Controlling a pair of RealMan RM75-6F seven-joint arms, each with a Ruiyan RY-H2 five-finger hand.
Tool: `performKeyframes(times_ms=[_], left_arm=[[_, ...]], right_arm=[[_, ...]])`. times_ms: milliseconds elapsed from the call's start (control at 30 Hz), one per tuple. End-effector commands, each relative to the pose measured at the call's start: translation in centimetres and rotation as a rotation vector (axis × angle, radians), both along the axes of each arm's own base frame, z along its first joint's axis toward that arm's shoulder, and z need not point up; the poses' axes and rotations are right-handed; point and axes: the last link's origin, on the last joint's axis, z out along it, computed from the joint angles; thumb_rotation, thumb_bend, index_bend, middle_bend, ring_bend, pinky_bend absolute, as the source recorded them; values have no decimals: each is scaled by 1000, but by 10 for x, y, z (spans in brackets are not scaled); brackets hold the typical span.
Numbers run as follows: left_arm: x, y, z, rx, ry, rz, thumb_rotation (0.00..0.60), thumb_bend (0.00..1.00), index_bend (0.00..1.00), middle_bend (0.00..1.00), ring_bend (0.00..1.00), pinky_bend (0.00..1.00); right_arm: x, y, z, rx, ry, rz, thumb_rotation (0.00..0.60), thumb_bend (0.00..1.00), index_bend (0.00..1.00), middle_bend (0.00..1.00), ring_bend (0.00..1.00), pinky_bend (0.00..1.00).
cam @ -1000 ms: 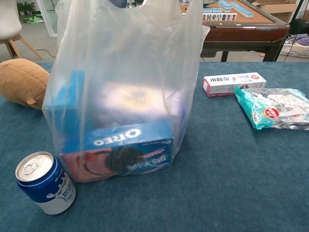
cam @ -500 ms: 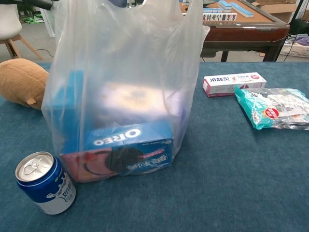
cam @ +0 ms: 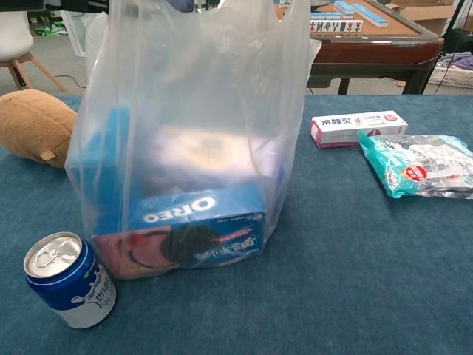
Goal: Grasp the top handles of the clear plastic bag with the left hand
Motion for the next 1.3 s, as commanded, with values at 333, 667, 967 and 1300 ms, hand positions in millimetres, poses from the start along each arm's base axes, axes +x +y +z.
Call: performKeyframes(times_ms=[333, 667, 967, 1300], left_arm=[[27, 24, -22, -140, -83, 65, 408, 197, 136, 138, 136, 66], [42, 38, -49, -194, -63, 107, 377, 196, 137, 138, 143, 70], [70, 43, -69, -252, -85, 99, 367, 195, 137, 139, 147, 70], [99, 45, -80, -292, -124, 72, 369, 196, 143, 140, 148, 70]], right_arm=[[-2, 2, 0, -1, -1, -6, 600, 155, 171, 292, 114, 206], [-3, 2, 1, -4, 2, -14, 600, 155, 170, 292, 115, 206], [-4, 1, -1, 3, 1, -18, 600, 155, 170, 292, 115, 206], [-7, 2, 1, -4, 0, -26, 600, 155, 170, 292, 115, 206]])
